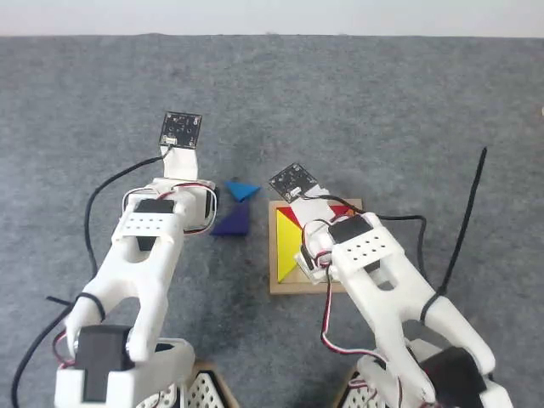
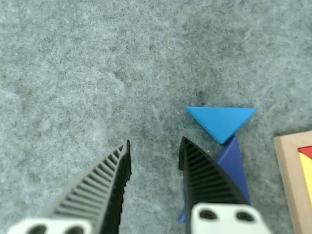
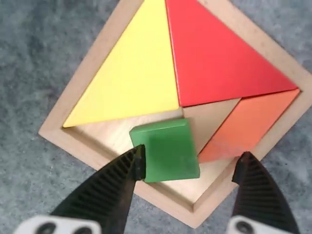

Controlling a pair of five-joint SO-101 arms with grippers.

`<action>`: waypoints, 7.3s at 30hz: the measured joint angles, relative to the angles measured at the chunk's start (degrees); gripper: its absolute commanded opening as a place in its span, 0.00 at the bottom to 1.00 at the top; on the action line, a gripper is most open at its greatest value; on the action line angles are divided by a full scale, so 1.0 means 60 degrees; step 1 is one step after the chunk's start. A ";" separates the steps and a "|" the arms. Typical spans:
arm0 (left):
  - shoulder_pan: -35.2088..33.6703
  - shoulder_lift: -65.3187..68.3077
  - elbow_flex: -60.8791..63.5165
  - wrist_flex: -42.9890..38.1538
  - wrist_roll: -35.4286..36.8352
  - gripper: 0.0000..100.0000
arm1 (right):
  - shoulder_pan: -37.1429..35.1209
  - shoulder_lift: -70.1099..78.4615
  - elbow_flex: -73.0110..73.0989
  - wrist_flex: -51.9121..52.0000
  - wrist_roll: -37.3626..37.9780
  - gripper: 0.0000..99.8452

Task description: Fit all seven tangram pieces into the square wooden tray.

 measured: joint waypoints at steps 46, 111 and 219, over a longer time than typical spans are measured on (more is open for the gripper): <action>0.0000 0.0000 0.0000 0.0000 0.0000 0.16 | -0.1363 0.0982 -0.0044 -0.0396 -0.0044 0.30; -0.0571 0.0000 -0.1744 0.2491 -0.0762 0.16 | 0.3692 -0.4103 0.0791 0.1084 0.0469 0.30; 0.1802 1.1209 -1.6103 0.8952 -0.8674 0.01 | 0.6784 -0.5700 0.4982 -0.0850 0.2183 0.30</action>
